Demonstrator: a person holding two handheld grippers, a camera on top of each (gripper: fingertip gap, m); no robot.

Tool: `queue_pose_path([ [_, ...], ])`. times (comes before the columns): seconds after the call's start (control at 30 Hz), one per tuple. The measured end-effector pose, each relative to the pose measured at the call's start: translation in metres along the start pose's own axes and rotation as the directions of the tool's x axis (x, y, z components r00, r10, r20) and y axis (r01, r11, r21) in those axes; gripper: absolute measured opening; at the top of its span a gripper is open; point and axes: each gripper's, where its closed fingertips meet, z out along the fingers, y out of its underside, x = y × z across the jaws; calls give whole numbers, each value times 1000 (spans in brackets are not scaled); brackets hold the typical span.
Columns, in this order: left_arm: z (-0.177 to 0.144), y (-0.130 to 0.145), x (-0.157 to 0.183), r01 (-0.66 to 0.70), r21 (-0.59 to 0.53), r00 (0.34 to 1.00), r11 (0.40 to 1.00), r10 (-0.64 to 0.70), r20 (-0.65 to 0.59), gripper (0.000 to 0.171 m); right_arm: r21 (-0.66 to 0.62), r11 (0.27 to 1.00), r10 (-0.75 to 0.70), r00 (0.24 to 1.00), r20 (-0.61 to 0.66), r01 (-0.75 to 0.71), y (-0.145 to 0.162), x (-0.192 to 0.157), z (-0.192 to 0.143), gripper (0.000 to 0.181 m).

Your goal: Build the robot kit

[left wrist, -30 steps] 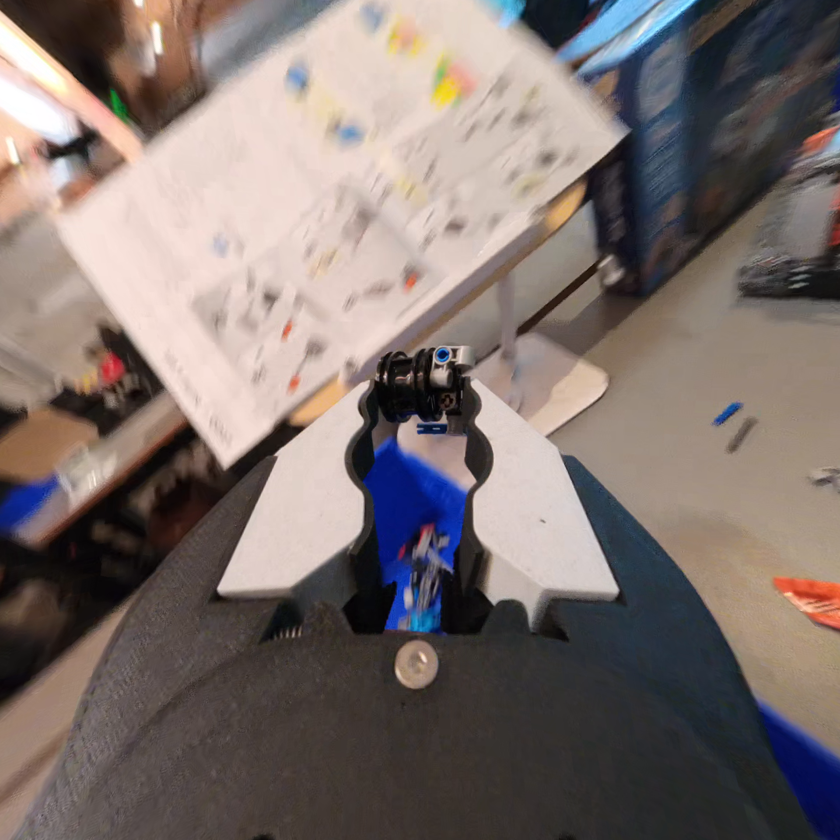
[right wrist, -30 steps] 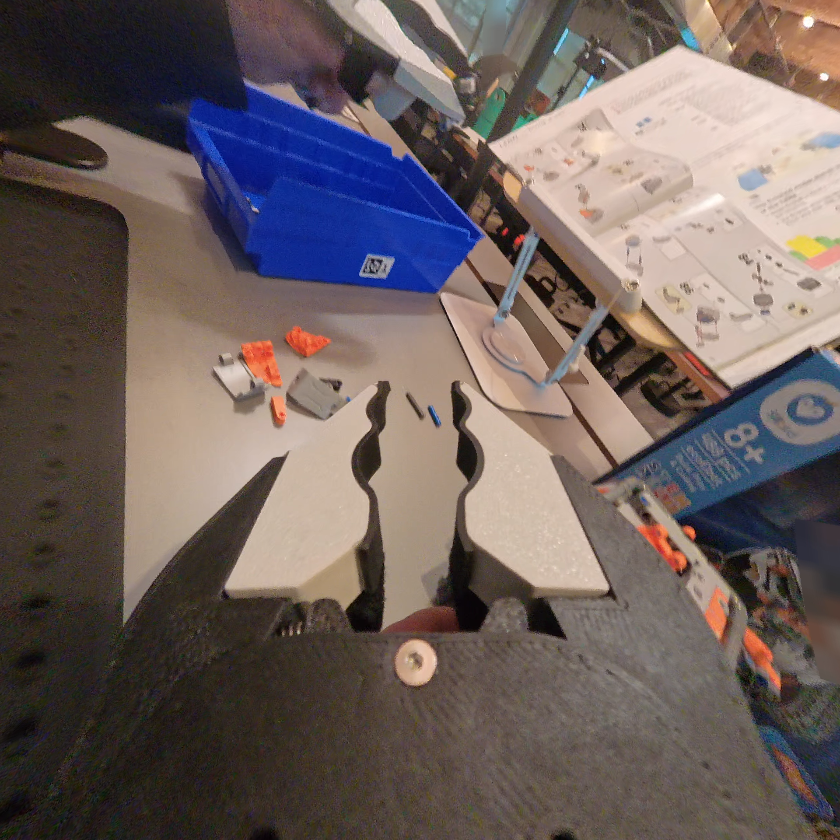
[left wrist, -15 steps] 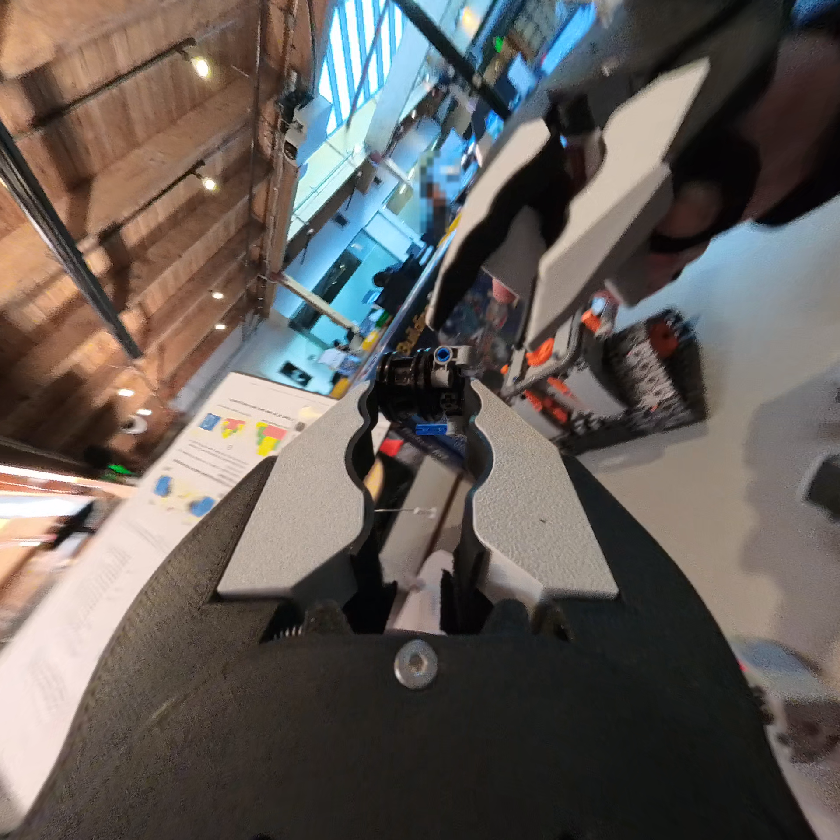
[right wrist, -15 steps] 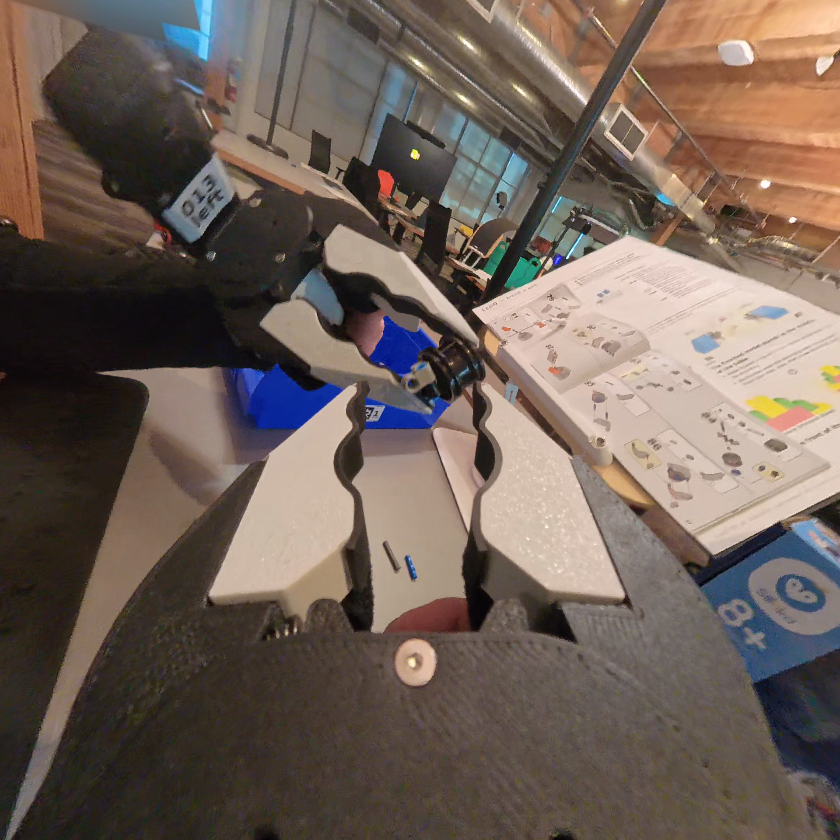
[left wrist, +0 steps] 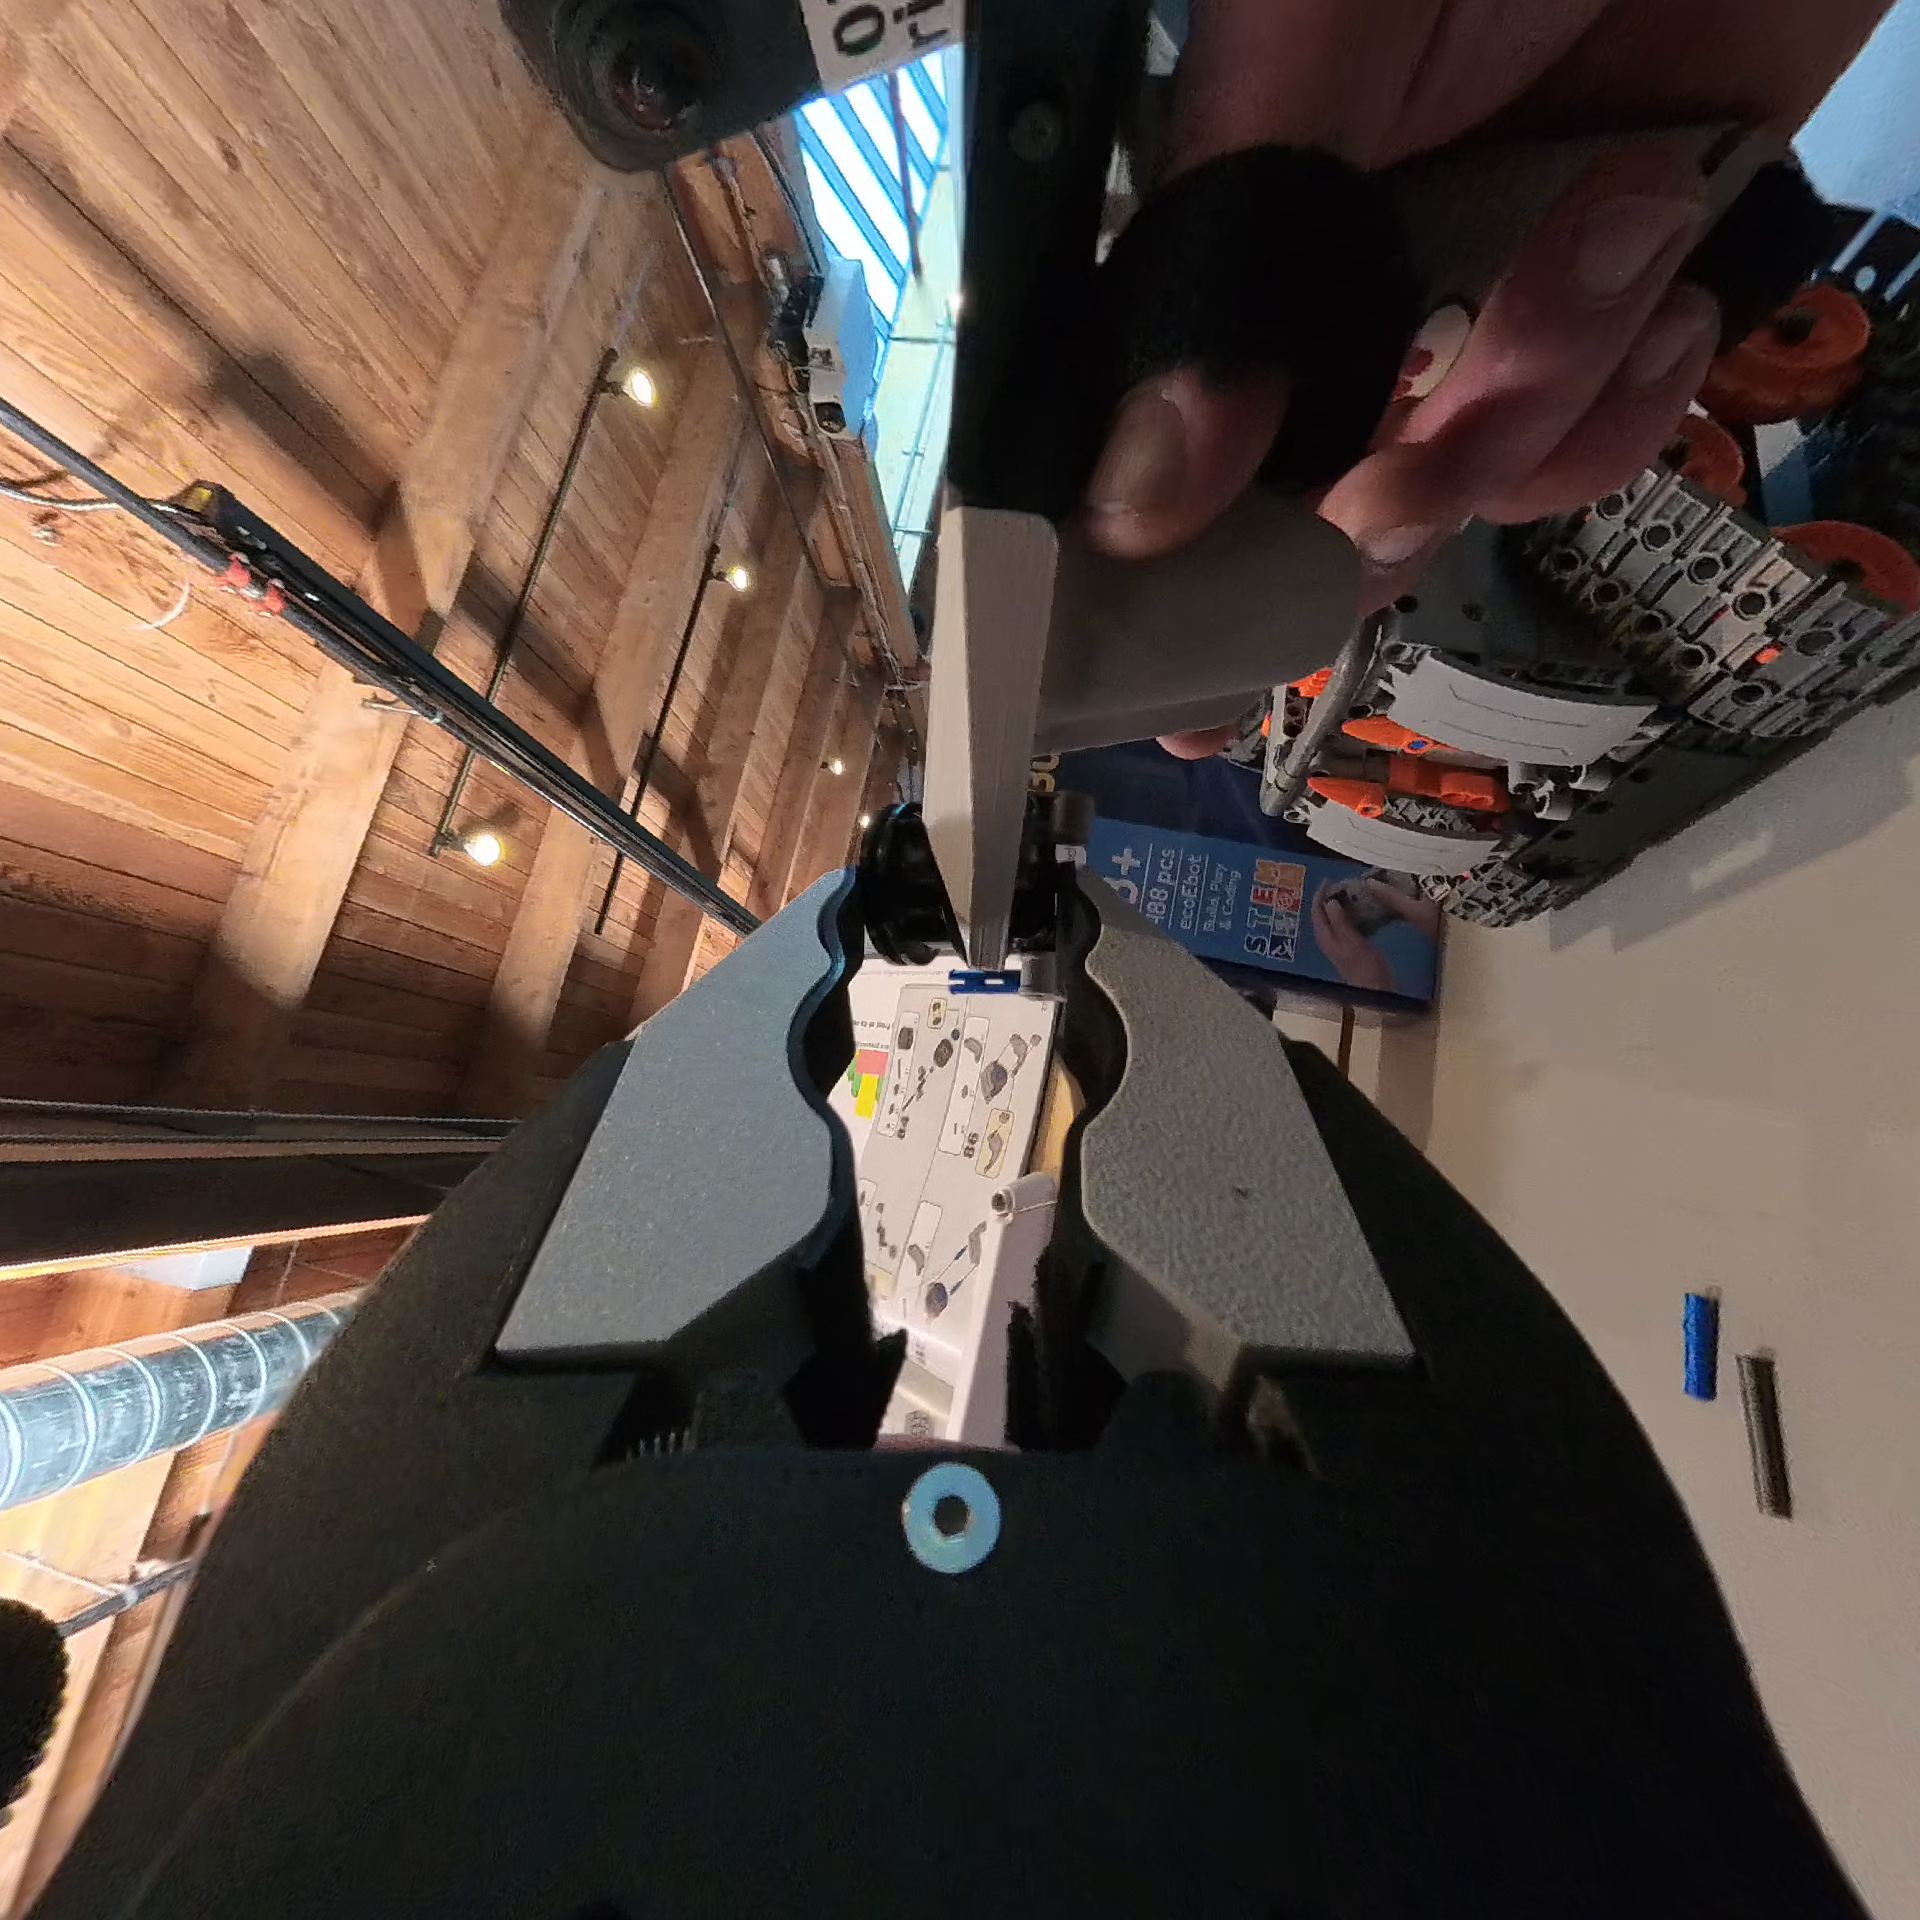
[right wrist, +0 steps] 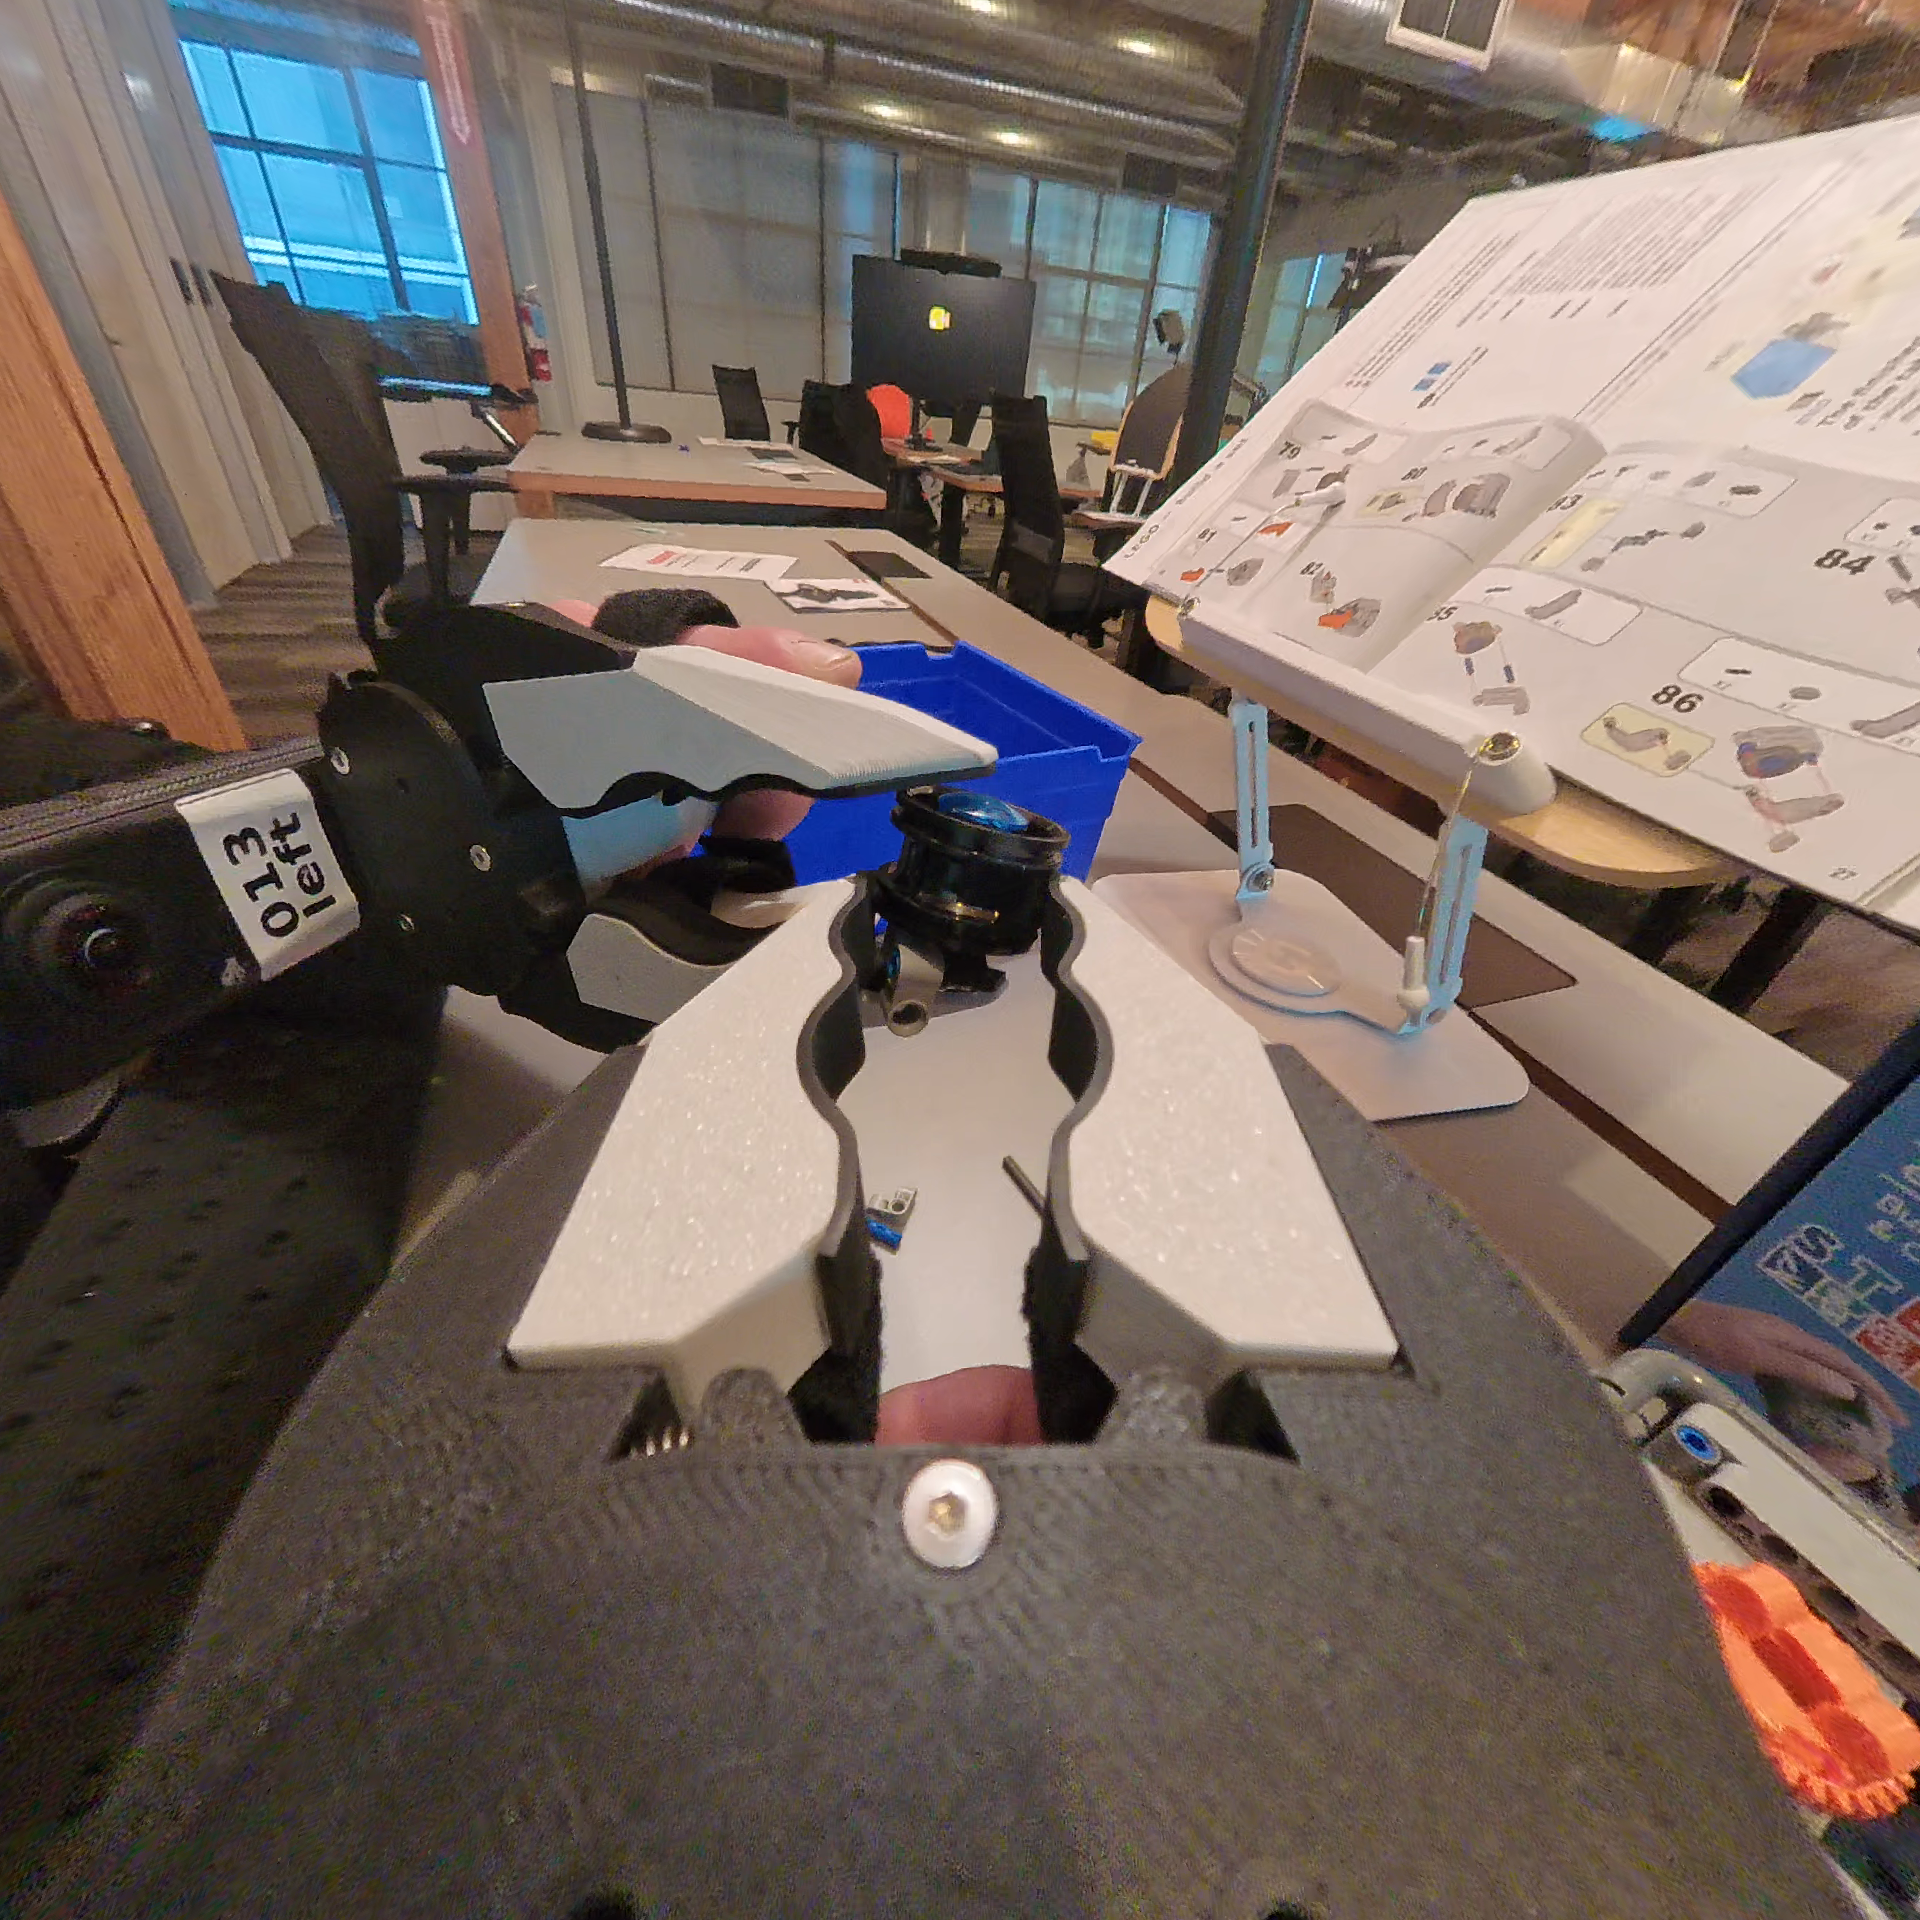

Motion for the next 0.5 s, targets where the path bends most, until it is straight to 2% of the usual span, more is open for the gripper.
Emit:
queue_pose_path([
  [0.1,-1,1,-1,43,8,999,999,-43,15,36,29,999,-42,999,-1,42,-1,-2,1,30],
  [0.17,-2,4,-6,105,11,994,994,-105,30,48,29,995,-91,996,-19,92,0,0,0,29],
  [0.27,-4,9,-4,218,10,976,976,-217,-31,51,38,981,-189,980,-59,191,-2,3,-3,30],
  [0.33,-5,18,2,319,-28,942,947,-320,-100,60,23,963,-264,959,-102,268,-4,8,-7,30],
  [0.4,-8,22,6,383,-48,909,922,-386,-159,55,9,944,-325,936,-133,329,-7,11,-11,30],
  [0.43,-9,24,7,413,-61,891,909,-417,-180,57,0,930,-365,920,-141,368,-8,11,-12,30],
  [0.5,-12,21,6,521,-61,821,851,-520,-234,54,-31,899,-436,886,-156,437,-7,10,-13,30],
])
